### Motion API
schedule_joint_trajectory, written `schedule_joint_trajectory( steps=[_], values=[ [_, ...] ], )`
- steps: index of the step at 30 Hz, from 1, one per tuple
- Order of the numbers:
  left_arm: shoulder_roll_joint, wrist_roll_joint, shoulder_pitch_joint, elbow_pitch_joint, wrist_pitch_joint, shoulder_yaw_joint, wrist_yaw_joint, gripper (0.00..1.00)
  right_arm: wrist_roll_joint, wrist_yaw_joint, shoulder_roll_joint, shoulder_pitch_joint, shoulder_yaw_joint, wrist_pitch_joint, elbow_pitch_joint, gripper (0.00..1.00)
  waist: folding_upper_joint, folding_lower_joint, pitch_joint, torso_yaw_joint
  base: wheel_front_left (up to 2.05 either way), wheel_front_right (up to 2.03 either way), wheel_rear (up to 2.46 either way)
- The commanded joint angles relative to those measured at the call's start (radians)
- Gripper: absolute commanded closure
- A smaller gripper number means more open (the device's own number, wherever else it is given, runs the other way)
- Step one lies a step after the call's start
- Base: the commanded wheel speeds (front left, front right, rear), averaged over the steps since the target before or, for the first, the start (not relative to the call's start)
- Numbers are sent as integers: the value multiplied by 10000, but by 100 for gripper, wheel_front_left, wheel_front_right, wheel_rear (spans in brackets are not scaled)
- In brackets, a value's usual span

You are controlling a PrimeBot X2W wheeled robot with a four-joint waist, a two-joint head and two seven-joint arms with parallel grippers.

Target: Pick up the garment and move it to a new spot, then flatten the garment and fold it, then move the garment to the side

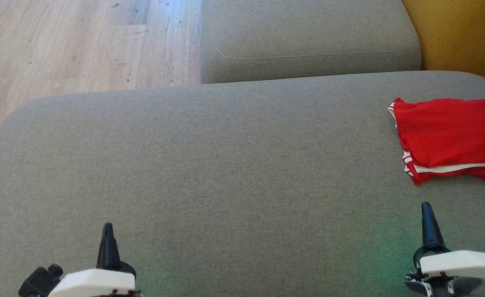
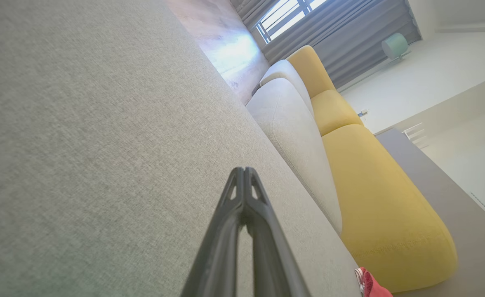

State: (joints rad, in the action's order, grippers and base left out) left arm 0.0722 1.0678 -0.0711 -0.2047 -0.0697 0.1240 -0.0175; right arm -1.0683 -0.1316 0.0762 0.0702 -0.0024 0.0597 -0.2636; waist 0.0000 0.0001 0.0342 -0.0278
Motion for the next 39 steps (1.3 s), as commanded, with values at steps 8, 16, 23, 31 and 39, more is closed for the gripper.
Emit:
schedule_joint_trajectory(
  steps=[8, 16, 23, 31, 39],
  values=[
    [114, 1114, 730, 150, 269, -608, -245, 100, -1108, 6, 32, -805, -79, -321, 292, 100, 0, -1, -65, 49, 0, 0, 0],
    [113, 1918, 905, 59, 473, -833, -398, 100, -1885, 7, 16, -969, -209, -525, 277, 100, 0, -1, -118, 88, 0, 0, 0],
    [111, 2719, 1081, -33, 680, -1061, -550, 100, -2661, 7, -1, -1132, -341, -730, 262, 100, 0, -1, -171, 127, 0, 0, 0],
    [106, 3632, 1283, -137, 920, -1325, -724, 100, -3546, 8, -22, -1319, -495, -966, 244, 100, 0, -1, -232, 172, 0, 0, 0],
    [98, 4538, 1484, -242, 1161, -1591, -897, 100, -4425, 9, -44, -1505, -649, -1203, 227, 100, 0, -1, -292, 217, 0, 0, 0]
  ],
)
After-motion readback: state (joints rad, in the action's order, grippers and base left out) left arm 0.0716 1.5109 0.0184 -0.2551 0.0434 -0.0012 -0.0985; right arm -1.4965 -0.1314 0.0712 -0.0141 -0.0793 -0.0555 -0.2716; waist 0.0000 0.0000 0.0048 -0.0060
